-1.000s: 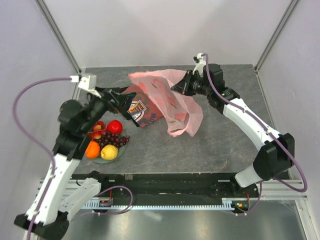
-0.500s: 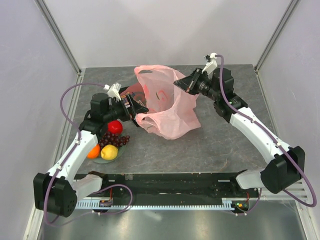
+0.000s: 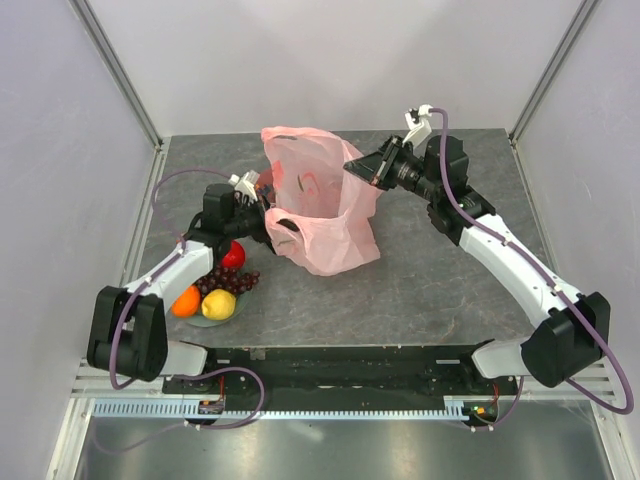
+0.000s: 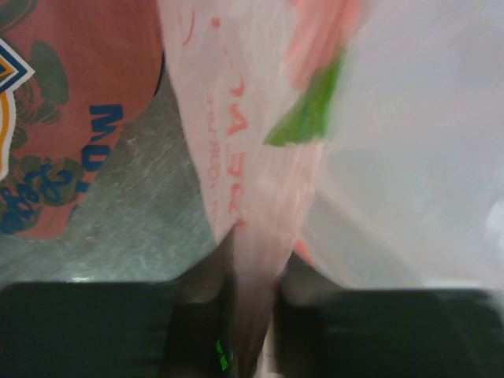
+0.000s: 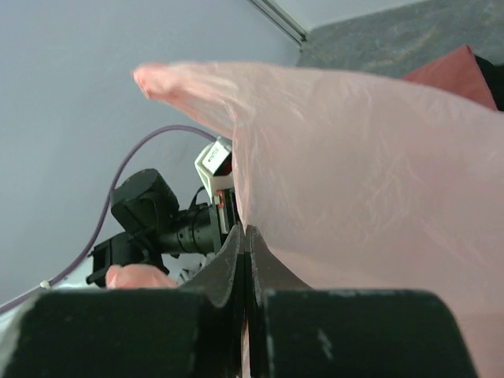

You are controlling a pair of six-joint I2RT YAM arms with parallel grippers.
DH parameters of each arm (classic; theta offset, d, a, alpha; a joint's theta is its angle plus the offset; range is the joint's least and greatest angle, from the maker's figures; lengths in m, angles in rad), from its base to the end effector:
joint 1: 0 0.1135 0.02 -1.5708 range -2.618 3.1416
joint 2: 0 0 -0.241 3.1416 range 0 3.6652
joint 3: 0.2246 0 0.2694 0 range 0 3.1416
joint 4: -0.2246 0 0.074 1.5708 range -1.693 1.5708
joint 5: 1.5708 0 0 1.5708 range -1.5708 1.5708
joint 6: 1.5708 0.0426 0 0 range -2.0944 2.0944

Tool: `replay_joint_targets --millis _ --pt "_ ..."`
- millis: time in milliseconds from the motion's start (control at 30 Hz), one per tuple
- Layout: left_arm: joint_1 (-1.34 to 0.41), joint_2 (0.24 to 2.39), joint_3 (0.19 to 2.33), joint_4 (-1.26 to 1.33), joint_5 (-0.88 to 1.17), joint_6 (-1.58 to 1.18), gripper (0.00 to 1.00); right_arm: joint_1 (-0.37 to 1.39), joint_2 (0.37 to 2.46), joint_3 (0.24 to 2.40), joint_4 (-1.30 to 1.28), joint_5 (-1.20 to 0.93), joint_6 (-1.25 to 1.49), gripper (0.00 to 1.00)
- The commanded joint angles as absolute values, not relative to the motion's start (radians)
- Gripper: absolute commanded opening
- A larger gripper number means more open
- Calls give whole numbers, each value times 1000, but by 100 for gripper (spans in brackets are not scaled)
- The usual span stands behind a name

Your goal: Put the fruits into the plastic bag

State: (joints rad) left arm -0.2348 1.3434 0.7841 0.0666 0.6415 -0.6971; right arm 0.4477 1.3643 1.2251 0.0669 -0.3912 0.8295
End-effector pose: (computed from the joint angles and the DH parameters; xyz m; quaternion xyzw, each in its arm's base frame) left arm 0.3008 -0.0982 0.2087 -0.0290 0.8298 -0.4606 0.3136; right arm 0.3104 0.1671 0.3642 0.0063 0.7303 0.5125 0.4516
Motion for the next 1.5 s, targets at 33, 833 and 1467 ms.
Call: replay_joint_targets --millis 33,833,1467 --pt "-184 1339 785 81 692 -695 1 420 1353 1356 -136 -289 658 0" --pt "-244 1319 813 78 850 -525 57 442 1358 1405 -457 -183 445 0" --pt "-222 927 813 -140 493 -429 86 518 1407 1410 -417 -34 604 0"
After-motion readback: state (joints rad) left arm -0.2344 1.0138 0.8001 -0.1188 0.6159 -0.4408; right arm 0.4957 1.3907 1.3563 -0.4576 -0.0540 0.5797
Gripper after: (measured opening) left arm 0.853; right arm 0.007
